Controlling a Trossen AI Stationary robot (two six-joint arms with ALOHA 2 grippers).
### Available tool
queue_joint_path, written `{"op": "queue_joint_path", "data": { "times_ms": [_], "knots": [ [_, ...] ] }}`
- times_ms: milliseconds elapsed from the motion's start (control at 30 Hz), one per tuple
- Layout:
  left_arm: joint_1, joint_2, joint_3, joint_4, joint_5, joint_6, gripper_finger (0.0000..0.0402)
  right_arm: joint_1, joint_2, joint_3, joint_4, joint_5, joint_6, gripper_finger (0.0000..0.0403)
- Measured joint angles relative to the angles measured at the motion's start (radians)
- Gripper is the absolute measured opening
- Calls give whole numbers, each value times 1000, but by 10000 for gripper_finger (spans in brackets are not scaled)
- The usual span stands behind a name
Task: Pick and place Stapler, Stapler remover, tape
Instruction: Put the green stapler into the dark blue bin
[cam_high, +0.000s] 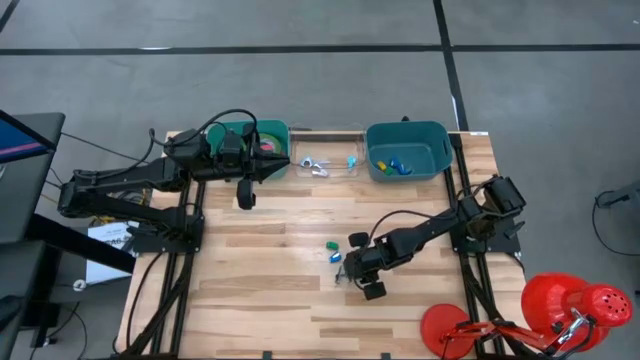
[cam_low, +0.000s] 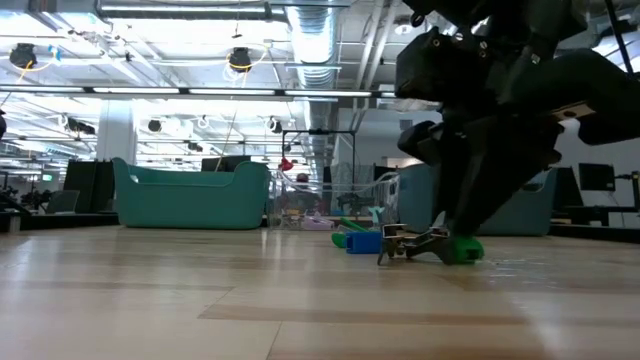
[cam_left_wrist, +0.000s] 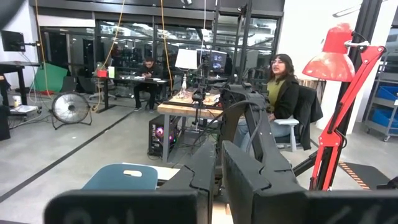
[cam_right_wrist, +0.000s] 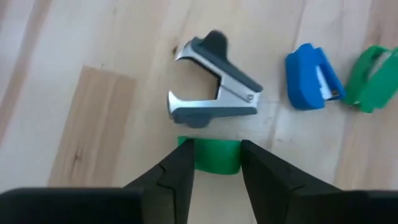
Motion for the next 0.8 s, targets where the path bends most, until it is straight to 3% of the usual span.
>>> {"op": "queue_joint_path", "data": {
  "times_ms": [567, 800],
  "knots": [
    [0, 0, 2, 1, 0, 0, 21, -62, -177, 6, -119, 31, 2, 110],
    [0, 0, 2, 1, 0, 0, 21, -36, -183, 6, -152, -59, -56, 165]
  ]
}}
